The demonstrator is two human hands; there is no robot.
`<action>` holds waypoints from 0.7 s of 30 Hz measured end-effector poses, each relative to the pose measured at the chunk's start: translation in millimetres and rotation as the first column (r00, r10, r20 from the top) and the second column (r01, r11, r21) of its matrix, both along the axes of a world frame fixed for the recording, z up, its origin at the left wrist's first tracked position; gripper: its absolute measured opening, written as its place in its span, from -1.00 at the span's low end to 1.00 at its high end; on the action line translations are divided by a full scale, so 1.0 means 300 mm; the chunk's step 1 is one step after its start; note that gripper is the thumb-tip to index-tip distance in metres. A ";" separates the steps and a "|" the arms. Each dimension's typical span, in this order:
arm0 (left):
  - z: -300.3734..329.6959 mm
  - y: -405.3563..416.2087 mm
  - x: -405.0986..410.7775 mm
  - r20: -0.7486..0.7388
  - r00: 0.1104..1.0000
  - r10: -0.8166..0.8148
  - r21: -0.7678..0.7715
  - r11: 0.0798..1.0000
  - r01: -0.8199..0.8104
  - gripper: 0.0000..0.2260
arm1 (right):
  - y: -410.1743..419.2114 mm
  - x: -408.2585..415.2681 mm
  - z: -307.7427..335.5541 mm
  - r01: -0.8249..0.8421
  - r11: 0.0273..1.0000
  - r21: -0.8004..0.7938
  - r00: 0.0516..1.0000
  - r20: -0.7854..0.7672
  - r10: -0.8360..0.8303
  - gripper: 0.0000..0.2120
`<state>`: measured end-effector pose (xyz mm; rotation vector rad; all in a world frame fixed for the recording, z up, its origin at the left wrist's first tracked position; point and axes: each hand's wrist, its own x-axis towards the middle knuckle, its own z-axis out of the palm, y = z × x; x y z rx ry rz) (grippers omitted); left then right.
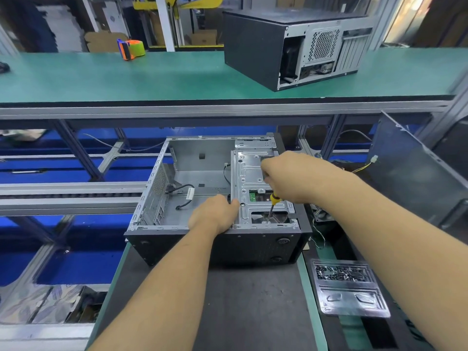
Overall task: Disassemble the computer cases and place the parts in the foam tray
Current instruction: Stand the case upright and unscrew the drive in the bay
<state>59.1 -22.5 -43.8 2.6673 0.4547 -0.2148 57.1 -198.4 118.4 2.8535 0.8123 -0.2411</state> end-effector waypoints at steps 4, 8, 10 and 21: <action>-0.002 -0.001 0.003 0.002 1.000 0.006 0.010 1.000 -0.006 -0.59 | -0.008 -0.011 0.027 -0.079 0.991 0.110 0.988 -0.121 0.092 -0.79; -0.006 0.000 0.003 -0.002 1.000 0.010 0.019 1.000 -0.010 -0.60 | -0.014 -0.027 0.048 -0.088 0.976 0.201 0.953 -0.269 0.142 -0.69; -0.008 0.002 0.004 -0.001 1.000 0.011 0.015 1.000 -0.011 -0.60 | -0.021 -0.023 0.045 -0.044 0.974 0.221 0.946 -0.305 0.112 -0.77; -0.004 0.003 0.001 0.003 1.000 0.002 -0.001 1.000 -0.002 -0.59 | -0.015 0.014 0.007 -0.051 0.997 0.059 0.998 -0.040 0.053 -0.88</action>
